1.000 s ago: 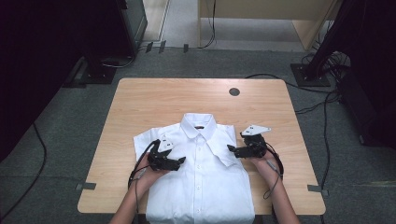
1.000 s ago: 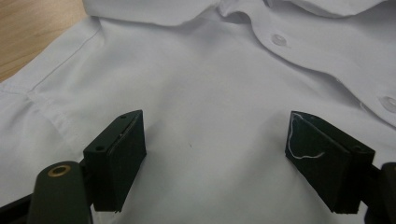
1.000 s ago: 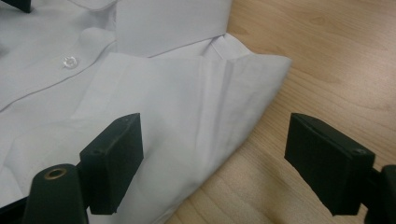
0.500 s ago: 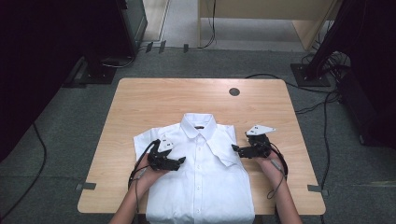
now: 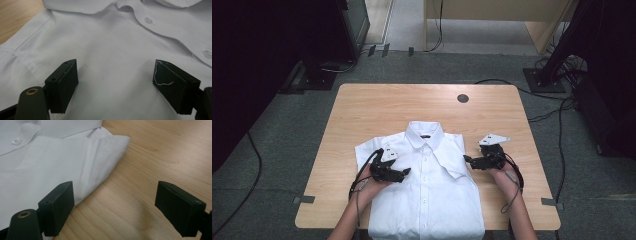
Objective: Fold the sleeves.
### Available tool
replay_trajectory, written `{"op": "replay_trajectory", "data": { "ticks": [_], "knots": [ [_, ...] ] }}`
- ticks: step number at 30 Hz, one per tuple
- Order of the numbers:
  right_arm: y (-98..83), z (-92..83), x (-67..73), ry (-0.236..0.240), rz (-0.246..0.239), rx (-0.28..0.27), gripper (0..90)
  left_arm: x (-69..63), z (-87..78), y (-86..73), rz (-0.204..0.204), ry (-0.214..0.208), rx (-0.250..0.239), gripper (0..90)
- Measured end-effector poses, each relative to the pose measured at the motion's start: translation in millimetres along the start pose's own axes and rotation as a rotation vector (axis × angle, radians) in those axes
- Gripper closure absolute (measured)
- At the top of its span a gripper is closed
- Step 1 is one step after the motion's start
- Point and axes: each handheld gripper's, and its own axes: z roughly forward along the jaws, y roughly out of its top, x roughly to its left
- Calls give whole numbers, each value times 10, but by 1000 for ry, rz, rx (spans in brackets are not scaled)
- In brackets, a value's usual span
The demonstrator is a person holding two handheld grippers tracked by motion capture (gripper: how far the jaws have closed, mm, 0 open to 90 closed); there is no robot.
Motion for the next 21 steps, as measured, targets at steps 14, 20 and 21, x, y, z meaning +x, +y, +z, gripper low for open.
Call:
{"op": "replay_trajectory", "data": {
  "ticks": [14, 20, 21],
  "knots": [
    [-64, -9, -52, -16, -35, 34, 152, 99, -45, 15, -9, 3, 8, 201],
    [-85, -10, -59, -18, -38, 36, 141, 141, -73, 25, -7, 4, 7, 201],
    [-90, -7, -59, -19, -41, 40, 139, 148, -78, 28, -2, 4, 9, 201]
  ]
}}
